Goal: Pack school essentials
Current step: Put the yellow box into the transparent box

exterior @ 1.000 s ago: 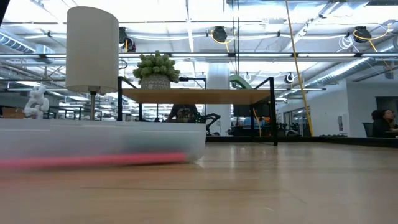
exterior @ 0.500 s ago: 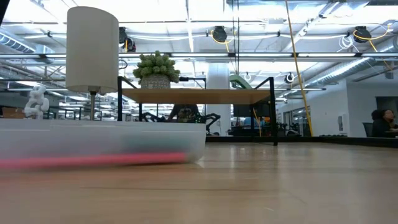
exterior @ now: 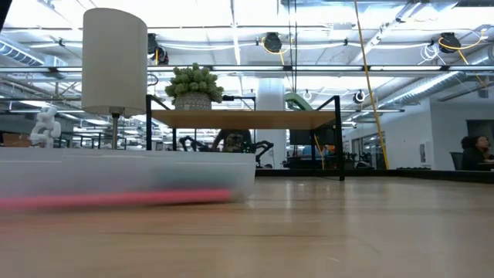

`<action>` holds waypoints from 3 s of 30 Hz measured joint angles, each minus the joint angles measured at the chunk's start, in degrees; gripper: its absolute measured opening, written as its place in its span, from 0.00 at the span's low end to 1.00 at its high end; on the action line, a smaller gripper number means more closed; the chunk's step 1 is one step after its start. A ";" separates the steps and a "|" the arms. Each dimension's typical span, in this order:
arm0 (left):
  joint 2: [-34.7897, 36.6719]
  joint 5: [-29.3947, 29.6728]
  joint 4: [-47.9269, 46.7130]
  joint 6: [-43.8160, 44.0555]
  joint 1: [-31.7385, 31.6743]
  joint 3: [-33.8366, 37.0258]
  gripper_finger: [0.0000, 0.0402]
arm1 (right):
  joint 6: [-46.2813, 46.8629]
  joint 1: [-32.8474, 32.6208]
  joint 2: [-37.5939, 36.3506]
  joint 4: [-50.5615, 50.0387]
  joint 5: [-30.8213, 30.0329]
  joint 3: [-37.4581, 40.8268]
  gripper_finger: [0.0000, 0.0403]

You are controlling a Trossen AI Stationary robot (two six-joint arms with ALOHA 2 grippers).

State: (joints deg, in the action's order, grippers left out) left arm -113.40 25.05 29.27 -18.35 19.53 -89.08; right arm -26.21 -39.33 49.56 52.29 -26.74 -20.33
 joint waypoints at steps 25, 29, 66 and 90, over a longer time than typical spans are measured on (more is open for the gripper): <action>0.02 0.40 -1.54 -21.34 0.85 0.00 0.34 | -30.56 -0.02 -0.02 -5.59 -0.04 -0.10 0.24; 0.02 0.15 -1.50 -24.04 0.85 0.00 0.34 | -33.41 0.00 -0.02 -5.68 -0.04 -0.10 0.24; 0.09 6.40 -4.18 -26.44 1.92 0.00 0.34 | -20.83 -0.18 -0.06 -10.97 -10.22 0.01 0.91; 1.71 23.29 -23.14 -16.43 5.87 -0.04 0.34 | 4.73 -10.76 -0.17 -24.34 -30.38 1.66 0.96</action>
State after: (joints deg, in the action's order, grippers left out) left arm -111.69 48.34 6.13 -34.77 25.40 -89.12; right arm -21.48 -50.09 49.39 27.94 -57.12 -18.67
